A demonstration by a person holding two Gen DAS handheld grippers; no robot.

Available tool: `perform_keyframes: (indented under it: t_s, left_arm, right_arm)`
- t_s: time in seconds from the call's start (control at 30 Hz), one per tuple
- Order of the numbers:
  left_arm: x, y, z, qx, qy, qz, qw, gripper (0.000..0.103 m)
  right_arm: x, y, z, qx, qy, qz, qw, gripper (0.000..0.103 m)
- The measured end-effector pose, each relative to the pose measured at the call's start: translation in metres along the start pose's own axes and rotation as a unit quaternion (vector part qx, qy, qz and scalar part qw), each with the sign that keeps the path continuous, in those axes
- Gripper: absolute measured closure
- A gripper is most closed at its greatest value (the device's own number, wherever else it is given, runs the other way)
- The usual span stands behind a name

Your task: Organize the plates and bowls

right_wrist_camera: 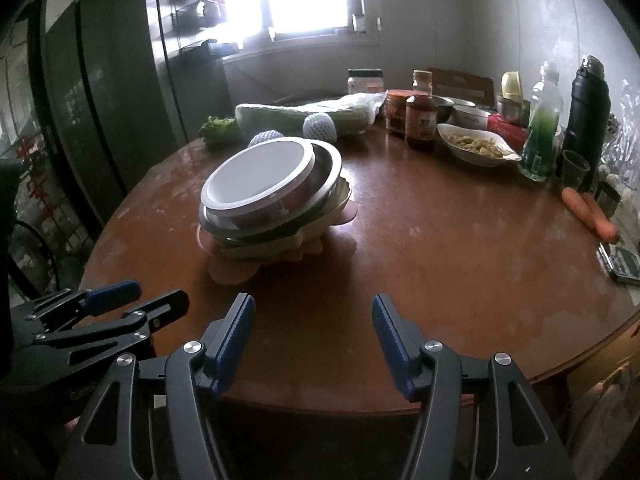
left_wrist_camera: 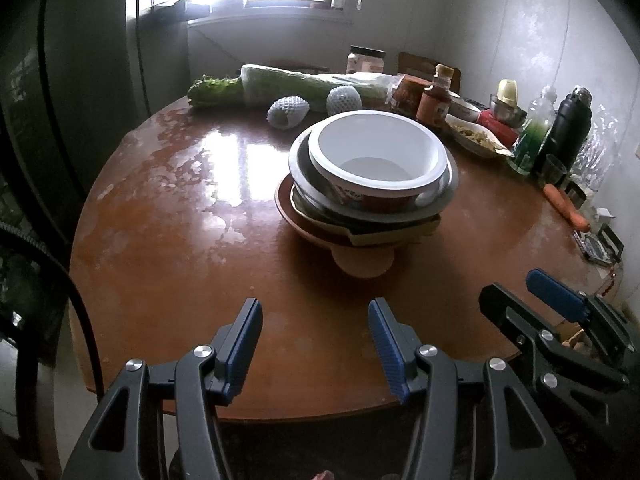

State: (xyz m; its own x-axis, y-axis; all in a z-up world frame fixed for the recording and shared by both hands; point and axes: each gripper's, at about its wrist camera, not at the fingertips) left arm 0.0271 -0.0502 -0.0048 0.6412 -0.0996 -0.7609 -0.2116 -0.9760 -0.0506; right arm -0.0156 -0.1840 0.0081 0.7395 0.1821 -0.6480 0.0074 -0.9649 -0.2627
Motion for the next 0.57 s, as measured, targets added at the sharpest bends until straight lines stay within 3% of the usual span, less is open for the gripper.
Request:
perform_keyframes:
  t_s: [0.57]
  left_arm:
    - [0.013, -0.009, 0.002, -0.009, -0.013, -0.017, 0.9997, 0.048]
  right_arm:
    - [0.012, 0.001, 0.004, -0.005, -0.014, 0.001, 1.0, 0.04]
Point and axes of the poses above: each gripper's, at about its wrist camera, not at the fingertips, and x roughly the way its jaws point, y to its right, z to its underside, and after that the axes turned 12 degrees about x, right-handed
